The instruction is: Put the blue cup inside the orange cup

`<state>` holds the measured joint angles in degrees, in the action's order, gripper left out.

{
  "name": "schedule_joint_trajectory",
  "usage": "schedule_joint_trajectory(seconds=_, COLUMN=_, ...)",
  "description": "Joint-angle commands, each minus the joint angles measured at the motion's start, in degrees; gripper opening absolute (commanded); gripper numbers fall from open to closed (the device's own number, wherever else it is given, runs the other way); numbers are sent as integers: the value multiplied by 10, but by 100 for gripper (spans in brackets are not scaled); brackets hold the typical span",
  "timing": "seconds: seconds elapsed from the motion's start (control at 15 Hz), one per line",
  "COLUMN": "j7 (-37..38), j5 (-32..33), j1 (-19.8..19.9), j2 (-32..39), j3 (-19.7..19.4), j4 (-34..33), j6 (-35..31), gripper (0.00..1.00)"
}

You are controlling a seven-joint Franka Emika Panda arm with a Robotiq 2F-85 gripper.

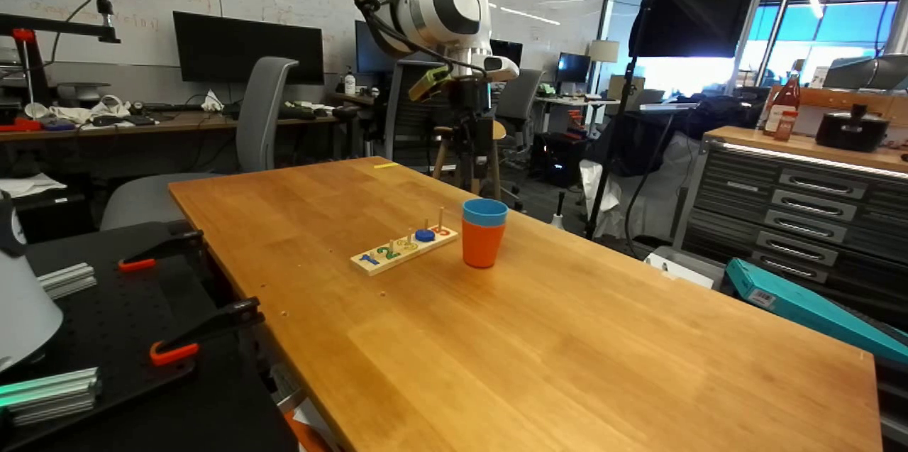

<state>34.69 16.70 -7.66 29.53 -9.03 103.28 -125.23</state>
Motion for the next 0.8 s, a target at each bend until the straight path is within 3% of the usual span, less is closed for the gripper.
schedule_joint_trajectory(seconds=0.0, j7=-81, j5=-89, j1=31, j2=3, j3=49, j4=-47, j6=24, gripper=100)
schedule_joint_trajectory(seconds=0.33, j7=-190, j5=-201, j1=48, j2=15, j3=98, j4=-125, j6=78, gripper=100)
schedule_joint_trajectory(seconds=0.73, j7=-261, j5=-199, j1=43, j2=35, j3=100, j4=-202, j6=132, gripper=100)
